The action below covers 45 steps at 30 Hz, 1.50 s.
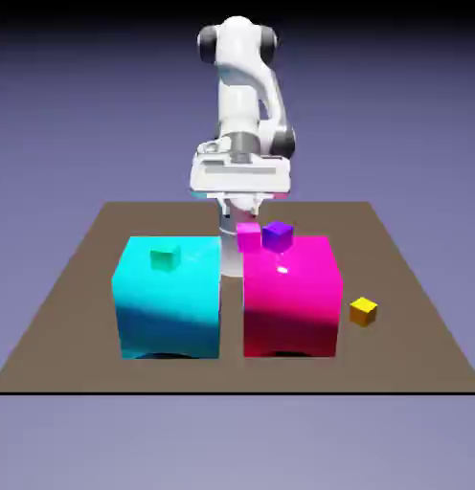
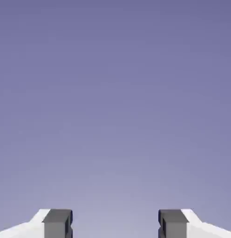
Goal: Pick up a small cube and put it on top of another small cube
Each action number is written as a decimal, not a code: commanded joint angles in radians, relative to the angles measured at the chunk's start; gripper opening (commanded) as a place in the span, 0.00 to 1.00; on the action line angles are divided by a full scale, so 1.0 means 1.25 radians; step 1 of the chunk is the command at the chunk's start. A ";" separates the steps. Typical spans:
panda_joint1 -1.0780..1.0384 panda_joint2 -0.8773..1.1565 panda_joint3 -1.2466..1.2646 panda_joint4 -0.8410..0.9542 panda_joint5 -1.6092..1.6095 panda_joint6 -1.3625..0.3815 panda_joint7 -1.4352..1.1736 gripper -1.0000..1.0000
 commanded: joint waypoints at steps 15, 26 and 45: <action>-0.153 -0.129 0.435 0.133 -0.007 -0.195 -0.186 0.50; -0.265 -0.223 0.754 0.231 -0.013 -0.338 -0.323 0.50; -0.458 -0.386 1.305 0.400 -0.022 -0.585 -0.558 0.50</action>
